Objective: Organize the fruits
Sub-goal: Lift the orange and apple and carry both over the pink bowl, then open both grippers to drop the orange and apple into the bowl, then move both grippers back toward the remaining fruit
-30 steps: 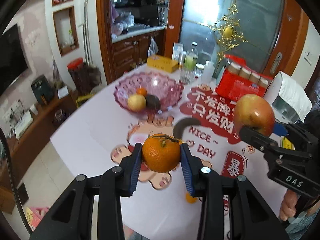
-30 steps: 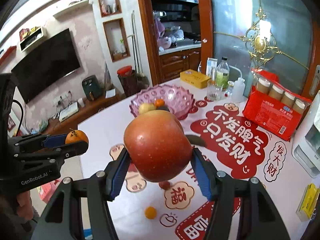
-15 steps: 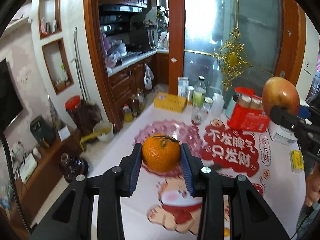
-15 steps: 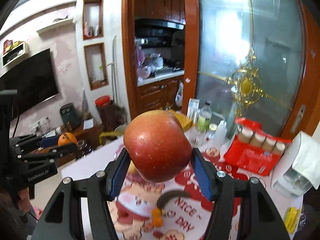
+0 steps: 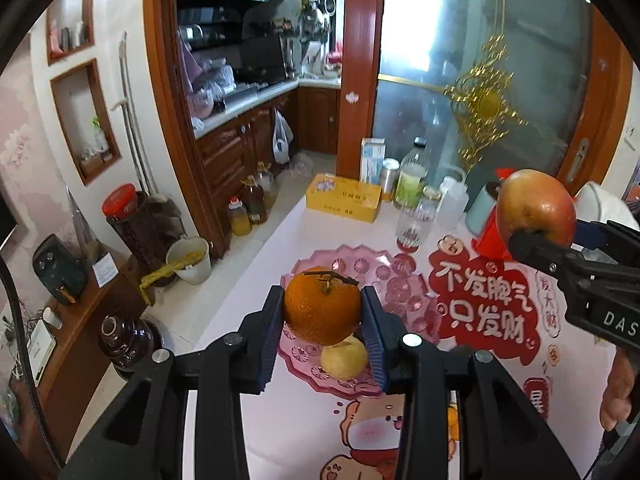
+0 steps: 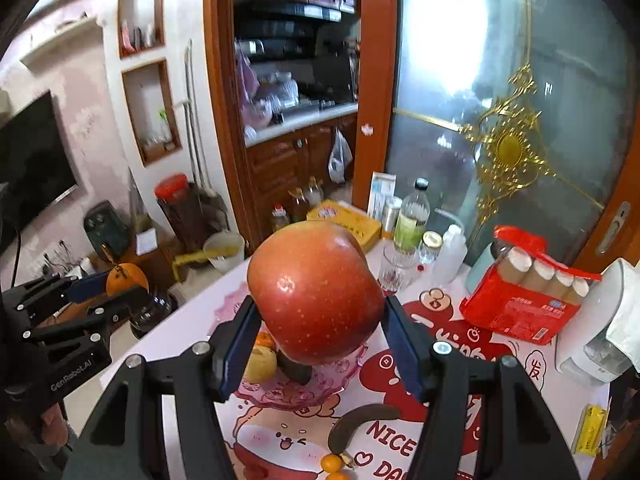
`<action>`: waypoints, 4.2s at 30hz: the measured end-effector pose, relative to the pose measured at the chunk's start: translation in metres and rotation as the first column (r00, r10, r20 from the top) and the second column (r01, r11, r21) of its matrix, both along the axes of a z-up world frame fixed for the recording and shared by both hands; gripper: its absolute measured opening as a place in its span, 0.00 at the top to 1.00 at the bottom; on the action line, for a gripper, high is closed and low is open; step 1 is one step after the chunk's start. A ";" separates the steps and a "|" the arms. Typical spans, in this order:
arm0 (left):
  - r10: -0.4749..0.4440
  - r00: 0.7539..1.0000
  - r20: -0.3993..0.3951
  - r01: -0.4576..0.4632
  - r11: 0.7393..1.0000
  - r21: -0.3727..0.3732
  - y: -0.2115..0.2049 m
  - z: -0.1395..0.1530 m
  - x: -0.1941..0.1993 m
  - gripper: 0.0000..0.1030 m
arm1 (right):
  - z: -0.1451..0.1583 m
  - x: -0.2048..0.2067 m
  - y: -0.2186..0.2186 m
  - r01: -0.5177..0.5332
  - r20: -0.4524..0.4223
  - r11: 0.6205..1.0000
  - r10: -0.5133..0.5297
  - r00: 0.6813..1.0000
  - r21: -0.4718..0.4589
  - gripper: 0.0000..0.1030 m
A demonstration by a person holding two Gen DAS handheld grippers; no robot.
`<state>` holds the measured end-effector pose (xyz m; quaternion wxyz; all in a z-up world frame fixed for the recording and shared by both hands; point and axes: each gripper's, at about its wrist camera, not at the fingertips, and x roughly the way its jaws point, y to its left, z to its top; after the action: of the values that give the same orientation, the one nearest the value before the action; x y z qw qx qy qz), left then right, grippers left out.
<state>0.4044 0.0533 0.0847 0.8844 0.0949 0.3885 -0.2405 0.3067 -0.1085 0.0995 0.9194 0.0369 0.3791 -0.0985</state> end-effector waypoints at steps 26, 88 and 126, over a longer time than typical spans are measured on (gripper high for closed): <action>0.022 0.948 -0.317 0.047 0.977 0.210 -0.050 -0.249 0.108 0.64 | -0.236 0.134 -0.017 0.053 -0.419 0.994 -0.007 0.908 0.099 0.40; 0.122 0.984 0.128 -0.140 0.980 0.140 0.009 -0.029 -0.144 0.06 | -0.046 -0.102 0.026 -0.133 0.008 0.977 0.133 0.991 0.165 0.45; 0.187 0.946 -0.266 -0.173 0.982 0.077 -0.095 -0.220 -0.346 0.32 | -0.204 -0.256 -0.099 -0.099 -0.114 0.982 0.118 0.986 0.161 0.45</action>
<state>0.0581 -0.0414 -0.1356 0.8382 0.0486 0.5194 -0.1592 0.0508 -0.2075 -0.1049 0.8926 0.0813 0.4429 -0.0206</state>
